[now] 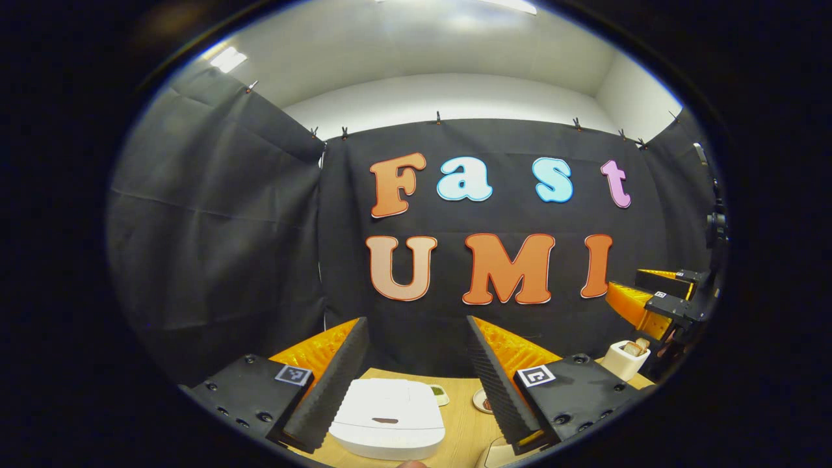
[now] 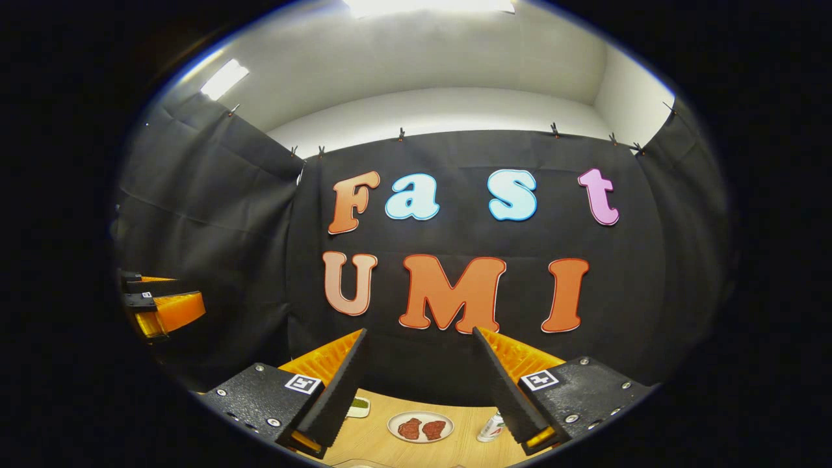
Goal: Close the left gripper, press the button to open the rice cooker; take a wooden spoon from the chopstick holder with the right hand, scoop a spoonful of rice and pour it into the rice cooker, then put the wooden spoon back into the chopstick holder.
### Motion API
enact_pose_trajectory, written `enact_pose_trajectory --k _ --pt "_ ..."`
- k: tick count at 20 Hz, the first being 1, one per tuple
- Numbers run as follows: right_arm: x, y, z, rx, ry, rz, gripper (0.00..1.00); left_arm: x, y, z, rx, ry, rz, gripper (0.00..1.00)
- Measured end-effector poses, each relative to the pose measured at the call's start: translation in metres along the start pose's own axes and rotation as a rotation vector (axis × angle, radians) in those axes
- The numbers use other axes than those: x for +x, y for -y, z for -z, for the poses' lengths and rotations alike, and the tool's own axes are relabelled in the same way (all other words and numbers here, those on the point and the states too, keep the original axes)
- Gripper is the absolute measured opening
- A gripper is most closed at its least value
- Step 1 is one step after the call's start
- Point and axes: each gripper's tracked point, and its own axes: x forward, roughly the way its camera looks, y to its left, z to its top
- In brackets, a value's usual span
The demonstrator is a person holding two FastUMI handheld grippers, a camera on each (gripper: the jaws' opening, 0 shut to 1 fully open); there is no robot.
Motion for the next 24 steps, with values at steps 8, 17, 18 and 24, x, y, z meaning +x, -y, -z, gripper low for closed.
enact_pose_trajectory --k 8,17,18,24 --pt "-0.002 -0.004 -0.006 -0.018 0.009 0.003 1.00 0.002 -0.003 0.001 -0.003 0.009 0.004 1.00" --pt "0.000 -0.001 -0.004 -0.010 0.014 0.015 1.00 0.005 -0.002 -0.003 -0.001 0.035 0.010 1.00" --pt "0.000 -0.001 -0.004 -0.012 0.015 0.018 0.96 0.005 0.000 -0.004 -0.005 0.041 0.017 1.00" --pt "-0.002 0.007 -0.007 -0.009 0.024 0.038 0.96 0.011 0.012 -0.007 -0.002 0.053 0.050 1.00"
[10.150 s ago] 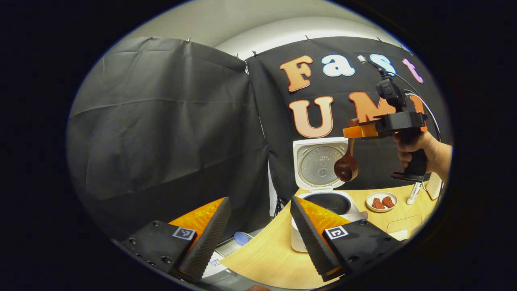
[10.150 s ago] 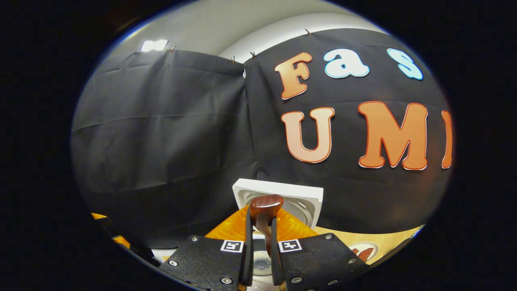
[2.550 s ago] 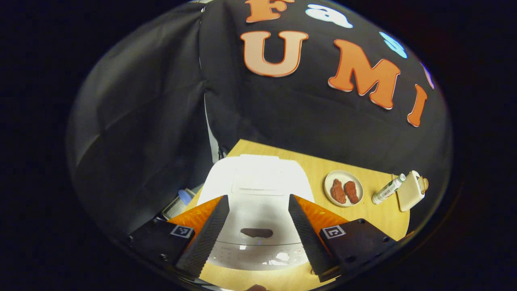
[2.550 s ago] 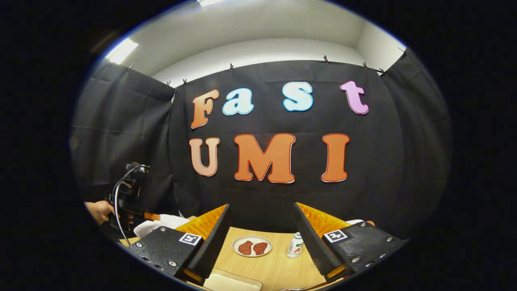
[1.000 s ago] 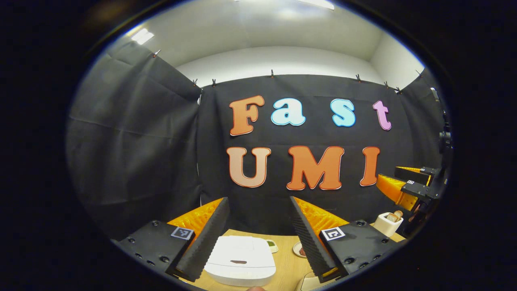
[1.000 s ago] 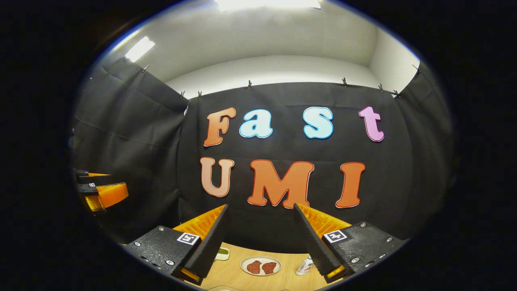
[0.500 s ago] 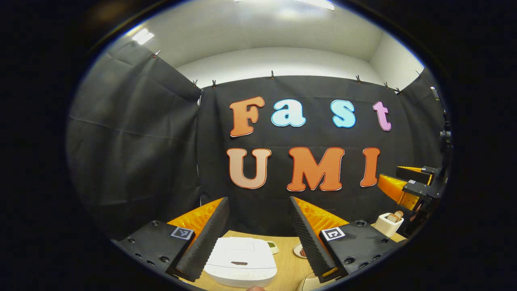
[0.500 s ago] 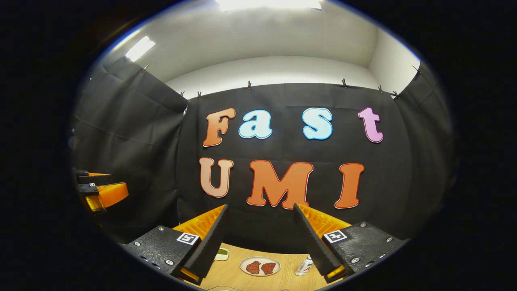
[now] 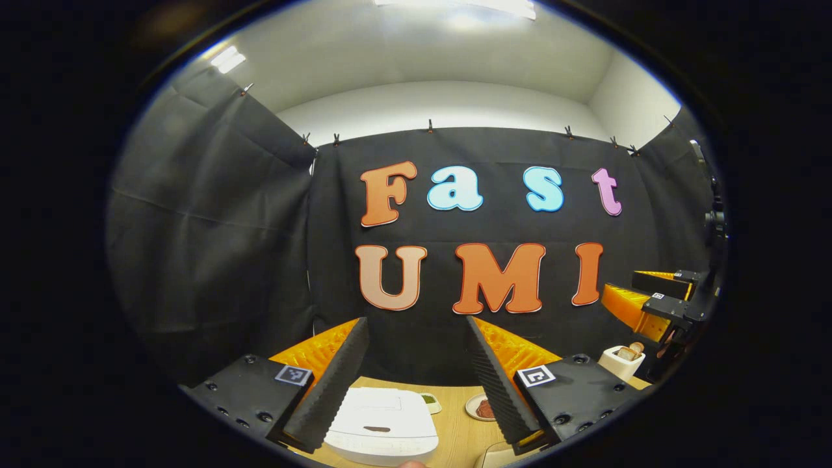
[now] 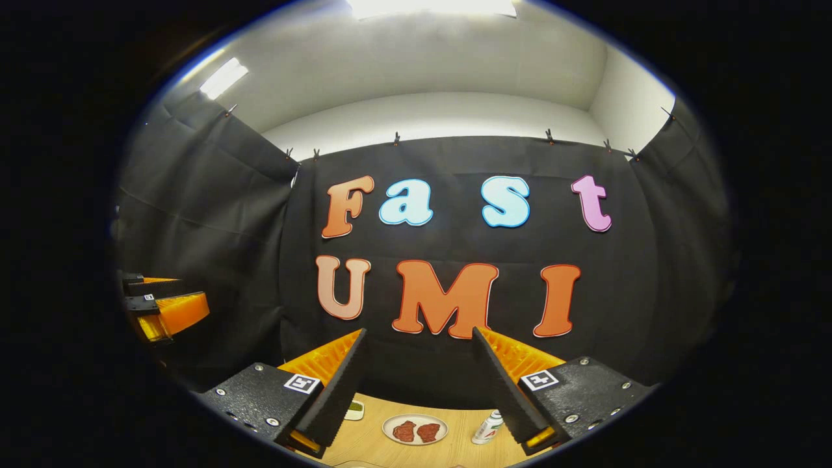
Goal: Close the left gripper, press the button to open the rice cooker; take a wooden spoon from the chopstick holder with the right hand, scoop a spoonful of rice and pour it into the rice cooker, then put the wooden spoon back into the chopstick holder.
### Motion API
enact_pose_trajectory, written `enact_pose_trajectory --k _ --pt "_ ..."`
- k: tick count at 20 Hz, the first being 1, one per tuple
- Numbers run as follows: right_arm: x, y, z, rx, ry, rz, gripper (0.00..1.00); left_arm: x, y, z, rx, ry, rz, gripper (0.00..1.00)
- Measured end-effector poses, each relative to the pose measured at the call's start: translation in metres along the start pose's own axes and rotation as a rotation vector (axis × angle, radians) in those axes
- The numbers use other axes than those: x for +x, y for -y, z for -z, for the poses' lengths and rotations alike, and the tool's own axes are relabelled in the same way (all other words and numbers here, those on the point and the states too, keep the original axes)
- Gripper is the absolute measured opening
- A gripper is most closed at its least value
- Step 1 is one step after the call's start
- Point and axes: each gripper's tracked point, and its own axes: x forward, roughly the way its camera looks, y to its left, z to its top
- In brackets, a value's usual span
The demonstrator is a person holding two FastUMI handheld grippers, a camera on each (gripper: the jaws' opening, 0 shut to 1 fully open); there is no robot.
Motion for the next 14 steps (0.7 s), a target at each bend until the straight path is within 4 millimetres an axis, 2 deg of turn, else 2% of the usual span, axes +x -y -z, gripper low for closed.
enact_pose_trajectory --k 2,14 --pt "-0.0027 0.0029 0.0001 0.001 0.000 0.006 0.96 0.0003 0.0063 -0.0009 -0.002 -0.002 0.010 1.00" --pt "-0.0087 0.0118 -0.0030 0.003 -0.001 0.028 0.96 0.0012 0.0121 0.0011 -0.008 -0.007 0.032 1.00"
